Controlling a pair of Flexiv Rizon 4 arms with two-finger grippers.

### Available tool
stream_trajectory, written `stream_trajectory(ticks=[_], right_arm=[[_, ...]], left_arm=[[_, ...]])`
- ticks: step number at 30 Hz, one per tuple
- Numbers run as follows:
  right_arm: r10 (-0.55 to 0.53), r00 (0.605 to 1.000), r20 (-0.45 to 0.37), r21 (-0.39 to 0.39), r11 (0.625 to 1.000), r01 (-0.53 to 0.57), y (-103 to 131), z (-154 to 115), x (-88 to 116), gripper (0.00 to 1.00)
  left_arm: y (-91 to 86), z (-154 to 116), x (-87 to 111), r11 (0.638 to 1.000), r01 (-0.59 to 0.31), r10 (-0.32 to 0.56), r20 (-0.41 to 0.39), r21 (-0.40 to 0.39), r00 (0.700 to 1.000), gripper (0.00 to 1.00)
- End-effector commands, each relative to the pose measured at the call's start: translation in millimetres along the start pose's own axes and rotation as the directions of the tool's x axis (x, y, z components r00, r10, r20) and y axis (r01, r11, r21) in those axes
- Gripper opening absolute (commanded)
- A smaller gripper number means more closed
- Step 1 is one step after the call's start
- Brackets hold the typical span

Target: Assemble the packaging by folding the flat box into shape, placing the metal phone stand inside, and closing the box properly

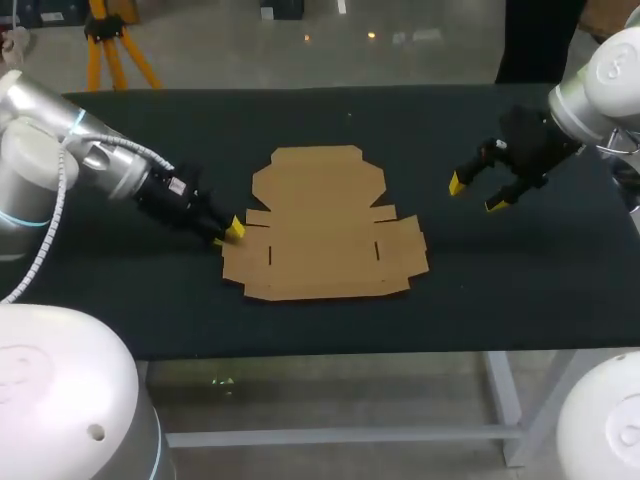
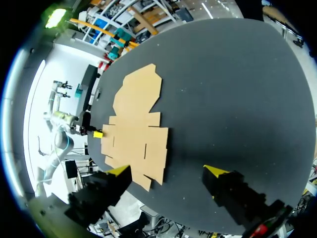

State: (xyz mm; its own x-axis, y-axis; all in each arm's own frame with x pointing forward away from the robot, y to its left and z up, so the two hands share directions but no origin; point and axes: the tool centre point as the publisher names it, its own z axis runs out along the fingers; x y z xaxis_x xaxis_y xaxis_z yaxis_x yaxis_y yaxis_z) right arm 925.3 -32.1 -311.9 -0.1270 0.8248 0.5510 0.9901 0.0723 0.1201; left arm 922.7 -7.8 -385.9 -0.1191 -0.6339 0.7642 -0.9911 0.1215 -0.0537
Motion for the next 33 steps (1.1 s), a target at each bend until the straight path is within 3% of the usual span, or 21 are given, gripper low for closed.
stream_trajectory(ticks=[1, 2, 4, 21, 31, 32, 33], right_arm=[[0.0, 1.0, -0.001, 0.005, 1.0, 0.0, 0.6, -1.0, 0.1, 1.0], [0.0, 1.0, -0.001, 0.005, 1.0, 0.0, 0.6, -1.0, 0.1, 1.0], [0.0, 1.0, -0.001, 0.005, 1.0, 0.0, 0.6, -1.0, 0.1, 1.0], [0.0, 1.0, -0.001, 0.005, 1.0, 0.0, 0.6, -1.0, 0.1, 1.0], [0.0, 1.0, -0.001, 0.005, 1.0, 0.0, 0.6, -1.0, 0.1, 1.0], [0.0, 1.0, -0.001, 0.005, 1.0, 0.0, 0.6, -1.0, 0.1, 1.0], [0.0, 1.0, -0.001, 0.005, 1.0, 0.0, 0.6, -1.0, 0.1, 1.0]], left_arm=[[9.2, 2.8, -1.0, 0.994, 0.006, -0.006, -0.001, 0.11, 1.0, 0.26], [8.8, 4.0, -1.5, 0.993, 0.013, -0.015, 0.013, 0.12, 1.0, 0.24], [7.8, 5.6, -2.5, 0.991, 0.015, -0.018, 0.019, 0.132, 1.0, 0.0], [14.7, 0.7, 2.3, 0.991, -0.023, 0.022, 0.012, 0.132, 1.0, 0.0], [8.2, 3.0, -4.6, 0.995, -0.01, 0.009, 0.006, 0.102, 1.0, 0.0], [7.7, 3.3, -4.8, 0.995, -0.01, 0.009, 0.005, 0.101, 1.0, 0.15], [7.6, 3.3, -4.9, 0.995, -0.01, 0.009, 0.005, 0.1, 1.0, 0.58]])
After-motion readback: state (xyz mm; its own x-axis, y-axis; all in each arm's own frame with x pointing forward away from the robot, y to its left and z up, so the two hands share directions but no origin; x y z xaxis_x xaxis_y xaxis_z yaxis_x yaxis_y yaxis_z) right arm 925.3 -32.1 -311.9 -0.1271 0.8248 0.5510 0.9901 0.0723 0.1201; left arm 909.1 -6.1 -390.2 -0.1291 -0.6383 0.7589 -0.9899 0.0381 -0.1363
